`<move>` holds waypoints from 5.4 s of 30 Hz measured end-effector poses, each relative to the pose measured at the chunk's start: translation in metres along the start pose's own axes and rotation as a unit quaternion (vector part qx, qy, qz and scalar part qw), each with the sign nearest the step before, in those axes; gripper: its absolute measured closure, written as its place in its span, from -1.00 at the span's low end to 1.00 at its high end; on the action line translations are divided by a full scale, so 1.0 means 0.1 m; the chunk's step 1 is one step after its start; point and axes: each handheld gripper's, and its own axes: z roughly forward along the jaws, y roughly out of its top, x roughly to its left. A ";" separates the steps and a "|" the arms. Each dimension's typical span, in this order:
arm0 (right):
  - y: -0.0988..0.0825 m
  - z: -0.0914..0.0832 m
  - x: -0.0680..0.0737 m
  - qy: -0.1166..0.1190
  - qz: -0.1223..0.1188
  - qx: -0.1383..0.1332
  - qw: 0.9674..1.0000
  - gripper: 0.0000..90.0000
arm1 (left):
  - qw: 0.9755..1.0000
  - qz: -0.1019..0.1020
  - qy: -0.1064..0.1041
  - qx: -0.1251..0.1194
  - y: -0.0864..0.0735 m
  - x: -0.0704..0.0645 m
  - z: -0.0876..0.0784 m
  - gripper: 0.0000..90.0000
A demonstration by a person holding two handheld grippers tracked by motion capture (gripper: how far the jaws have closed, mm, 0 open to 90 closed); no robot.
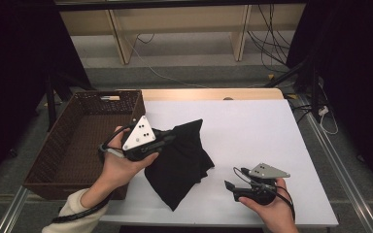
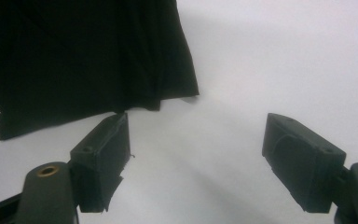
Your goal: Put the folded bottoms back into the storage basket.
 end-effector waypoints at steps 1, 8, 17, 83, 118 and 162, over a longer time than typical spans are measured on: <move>0.00 0.00 0.00 0.000 0.000 0.000 1.000 -0.47 | 1.000 0.000 0.000 0.000 0.00 0.00 -0.01 0.81; 0.00 0.00 0.00 0.000 0.000 0.000 1.000 -0.47 | 1.000 -0.003 0.005 0.000 -0.01 0.04 -0.06 0.81; 0.00 0.00 0.00 0.000 0.000 0.000 1.000 -0.47 | 1.000 -0.006 0.013 -0.003 -0.02 0.09 -0.12 0.81; 0.00 0.01 0.00 -0.002 0.000 0.000 1.000 -0.47 | 0.995 -0.020 0.092 -0.042 0.07 0.47 -0.67 0.80; -0.01 0.02 0.00 -0.003 -0.003 0.001 1.000 -0.46 | 0.990 -0.032 0.122 -0.061 0.08 0.61 -0.88 0.81; 0.00 0.04 -0.04 -0.014 0.001 0.001 1.000 -0.45 | 0.980 -0.047 0.172 -0.085 -0.06 0.90 -1.51 0.81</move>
